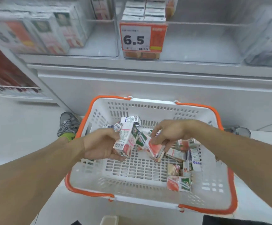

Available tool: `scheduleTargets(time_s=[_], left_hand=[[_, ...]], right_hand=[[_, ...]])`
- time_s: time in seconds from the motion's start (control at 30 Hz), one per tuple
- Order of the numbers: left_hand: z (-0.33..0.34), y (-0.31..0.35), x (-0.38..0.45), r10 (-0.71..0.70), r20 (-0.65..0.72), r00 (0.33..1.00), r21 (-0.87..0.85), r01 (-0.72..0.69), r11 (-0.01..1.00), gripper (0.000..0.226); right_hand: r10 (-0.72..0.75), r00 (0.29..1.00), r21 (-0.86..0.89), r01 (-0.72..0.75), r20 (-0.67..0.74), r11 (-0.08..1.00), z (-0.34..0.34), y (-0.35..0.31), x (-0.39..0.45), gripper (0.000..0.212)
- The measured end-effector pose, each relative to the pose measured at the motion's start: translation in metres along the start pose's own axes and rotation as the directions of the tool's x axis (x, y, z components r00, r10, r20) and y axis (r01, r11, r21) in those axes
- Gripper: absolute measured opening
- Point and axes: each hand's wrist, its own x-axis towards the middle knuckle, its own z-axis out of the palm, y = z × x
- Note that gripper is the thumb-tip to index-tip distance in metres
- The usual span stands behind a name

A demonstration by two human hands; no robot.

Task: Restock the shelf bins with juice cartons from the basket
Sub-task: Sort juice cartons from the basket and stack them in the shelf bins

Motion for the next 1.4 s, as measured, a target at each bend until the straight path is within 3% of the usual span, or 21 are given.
scheduleTargets(time_s=[0.1,0.27,0.37,0.53,0.63,0.73,0.87,1.1,1.4], left_hand=[[0.036,0.039,-0.025,0.065,0.086,0.994,-0.063,-0.060,0.996,0.061],[0.097,0.106,-0.063,0.246,-0.111,0.963,0.256,-0.211,0.943,0.057],[0.120,0.130,-0.083,0.378,-0.179,0.908,0.415,-0.278,0.866,0.050],[0.134,0.146,-0.078,0.554,-0.287,0.781,0.423,-0.416,0.805,0.055],[0.147,0.162,-0.068,0.611,-0.237,0.755,0.416,-0.490,0.766,0.055],[0.155,0.174,-0.058,0.663,-0.174,0.728,0.456,-0.537,0.709,0.051],[0.152,0.178,-0.045,0.719,-0.159,0.676,0.482,-0.583,0.654,0.047],[0.149,0.177,-0.028,0.780,-0.170,0.602,0.456,-0.654,0.604,0.066],[0.151,0.179,-0.027,0.783,-0.162,0.600,0.478,-0.647,0.595,0.091]], right_hand=[[-0.093,0.993,-0.140,0.083,-0.071,0.987,-0.024,-0.050,-0.055,0.038],[-0.280,0.925,-0.202,0.232,-0.257,0.951,-0.045,-0.102,-0.141,0.019],[-0.377,0.839,-0.129,0.355,-0.393,0.926,-0.053,-0.107,-0.166,0.025],[-0.400,0.733,0.122,0.545,-0.551,0.830,-0.050,-0.097,-0.164,0.022],[-0.447,0.684,0.182,0.641,-0.577,0.746,-0.045,-0.101,-0.161,0.027],[-0.470,0.625,0.186,0.703,-0.624,0.687,-0.040,-0.106,-0.161,0.046],[-0.459,0.516,0.117,0.747,-0.723,0.654,-0.041,-0.106,-0.161,0.054],[-0.478,0.325,-0.114,0.720,-0.816,0.685,-0.031,-0.111,-0.160,0.052],[-0.539,0.292,-0.201,0.706,-0.790,0.679,-0.027,-0.110,-0.163,0.058]])
